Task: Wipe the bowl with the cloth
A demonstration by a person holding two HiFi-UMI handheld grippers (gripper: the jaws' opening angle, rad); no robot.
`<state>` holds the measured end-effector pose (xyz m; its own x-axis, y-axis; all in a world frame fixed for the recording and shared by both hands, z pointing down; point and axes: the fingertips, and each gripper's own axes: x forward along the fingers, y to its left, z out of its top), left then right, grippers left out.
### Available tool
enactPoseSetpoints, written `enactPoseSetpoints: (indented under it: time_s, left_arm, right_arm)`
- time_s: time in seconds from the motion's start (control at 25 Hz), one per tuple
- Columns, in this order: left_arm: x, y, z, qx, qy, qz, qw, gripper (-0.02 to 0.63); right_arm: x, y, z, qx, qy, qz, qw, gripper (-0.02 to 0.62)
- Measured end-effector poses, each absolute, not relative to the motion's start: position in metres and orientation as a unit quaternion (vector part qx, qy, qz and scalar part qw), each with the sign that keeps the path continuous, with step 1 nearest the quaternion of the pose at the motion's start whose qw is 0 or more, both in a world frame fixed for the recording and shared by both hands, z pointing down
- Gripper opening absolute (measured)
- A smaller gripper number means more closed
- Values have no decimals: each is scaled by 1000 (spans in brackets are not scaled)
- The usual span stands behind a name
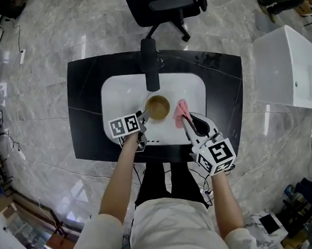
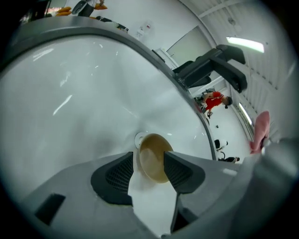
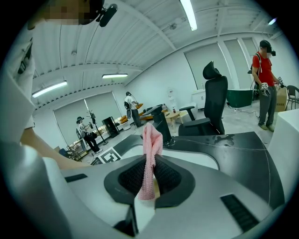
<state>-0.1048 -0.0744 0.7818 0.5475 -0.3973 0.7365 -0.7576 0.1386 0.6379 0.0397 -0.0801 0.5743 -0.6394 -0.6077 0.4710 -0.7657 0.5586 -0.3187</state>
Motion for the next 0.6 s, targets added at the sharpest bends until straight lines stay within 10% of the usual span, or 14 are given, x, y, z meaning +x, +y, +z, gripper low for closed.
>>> enactPoseSetpoints:
  time_s: [0.6]
  left_arm:
    - [-99,-69,817,584,-430,146,673,184]
  right_arm:
    - [43,-79,587,396,-865,261,165,34]
